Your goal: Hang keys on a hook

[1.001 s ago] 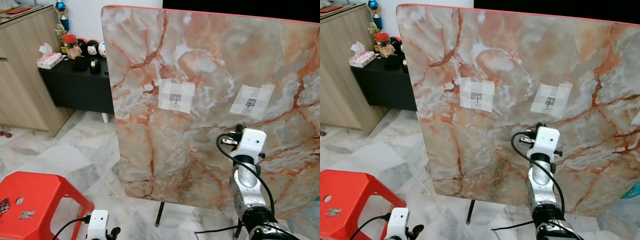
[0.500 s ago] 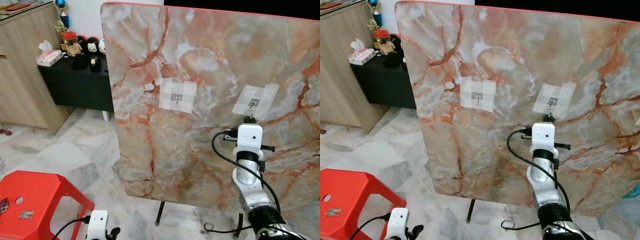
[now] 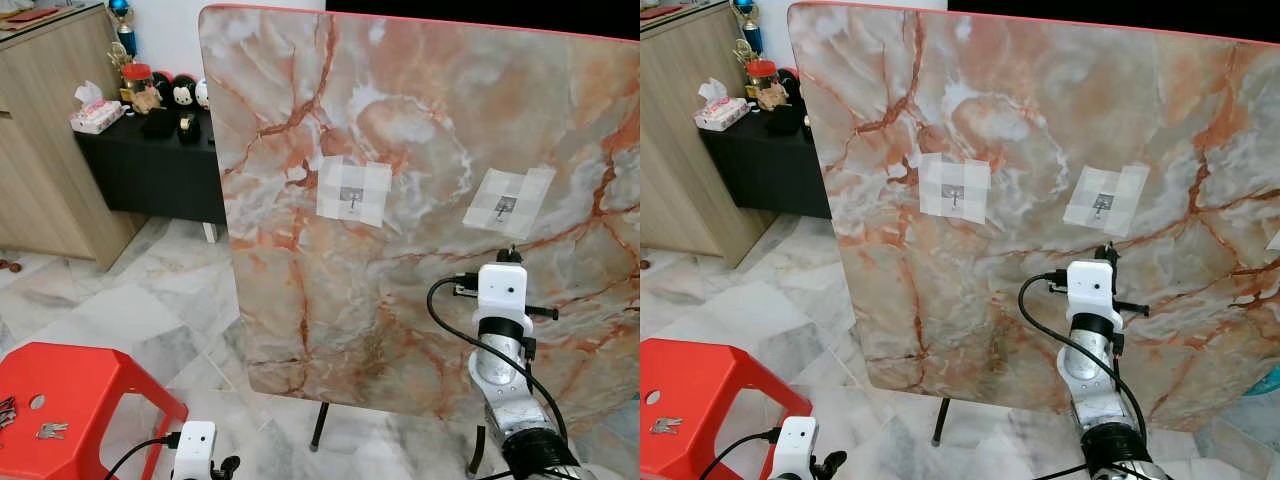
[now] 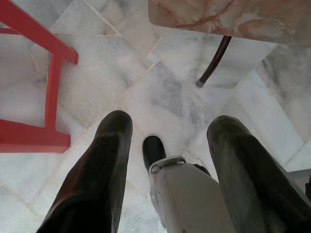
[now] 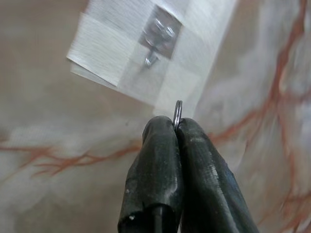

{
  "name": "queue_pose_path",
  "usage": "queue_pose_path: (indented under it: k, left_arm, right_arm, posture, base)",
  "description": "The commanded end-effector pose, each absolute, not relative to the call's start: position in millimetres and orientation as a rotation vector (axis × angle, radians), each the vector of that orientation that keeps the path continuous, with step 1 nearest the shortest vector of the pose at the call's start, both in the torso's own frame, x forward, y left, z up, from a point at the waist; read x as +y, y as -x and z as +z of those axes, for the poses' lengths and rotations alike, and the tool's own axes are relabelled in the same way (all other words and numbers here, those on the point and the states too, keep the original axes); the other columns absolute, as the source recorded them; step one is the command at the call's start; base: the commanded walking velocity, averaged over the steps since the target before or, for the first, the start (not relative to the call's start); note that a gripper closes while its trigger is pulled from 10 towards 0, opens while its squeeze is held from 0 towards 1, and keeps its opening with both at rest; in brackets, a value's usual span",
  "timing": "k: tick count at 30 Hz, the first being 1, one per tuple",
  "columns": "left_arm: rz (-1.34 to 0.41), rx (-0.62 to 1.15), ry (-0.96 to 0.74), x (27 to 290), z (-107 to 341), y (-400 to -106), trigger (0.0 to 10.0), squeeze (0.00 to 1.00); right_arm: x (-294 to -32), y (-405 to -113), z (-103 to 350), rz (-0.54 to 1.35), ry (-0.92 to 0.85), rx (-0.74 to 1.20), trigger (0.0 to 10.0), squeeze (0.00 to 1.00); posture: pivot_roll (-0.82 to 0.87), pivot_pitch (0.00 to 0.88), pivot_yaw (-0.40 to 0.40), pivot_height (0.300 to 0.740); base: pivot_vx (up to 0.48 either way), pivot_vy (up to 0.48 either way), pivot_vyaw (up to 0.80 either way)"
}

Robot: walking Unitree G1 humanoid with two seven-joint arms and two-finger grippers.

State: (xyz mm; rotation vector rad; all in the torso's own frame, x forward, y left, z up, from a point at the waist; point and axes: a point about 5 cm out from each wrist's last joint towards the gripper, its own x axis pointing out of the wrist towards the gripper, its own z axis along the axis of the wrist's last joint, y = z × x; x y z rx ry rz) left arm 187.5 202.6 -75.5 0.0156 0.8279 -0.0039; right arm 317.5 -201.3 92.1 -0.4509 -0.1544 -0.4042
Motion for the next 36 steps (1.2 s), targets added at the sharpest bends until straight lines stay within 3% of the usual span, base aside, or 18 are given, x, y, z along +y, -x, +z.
queue_pose_path:
  k: [1,17,36]
  left_arm:
    - [-0.009,0.851,-0.013,202.3,-78.1,-183.4,10.0,0.00]
    - [-0.009,0.850,-0.012,202.2,-78.1,-183.1,10.0,0.00]
    - [-0.011,0.835,-0.012,201.2,-76.5,-186.3,10.0,0.00]
  right_arm:
    - [-195.5,-322.9,106.1,-0.384,0.534,-0.228,10.0,0.00]
    - [-200.7,-320.5,115.3,-0.481,0.652,-0.283,10.0,0.00]
    - [-207.3,-324.9,105.4,-0.524,0.743,-0.177,10.0,0.00]
  posture:
    - [0.08,0.000,-0.068,0.740]
    - [0.08,0.000,-0.072,0.740]
    - [0.09,0.000,-0.073,0.740]
  base:
    - [0.000,0.000,0.00]
    - [0.000,0.000,0.00]
    - [0.000,0.000,0.00]
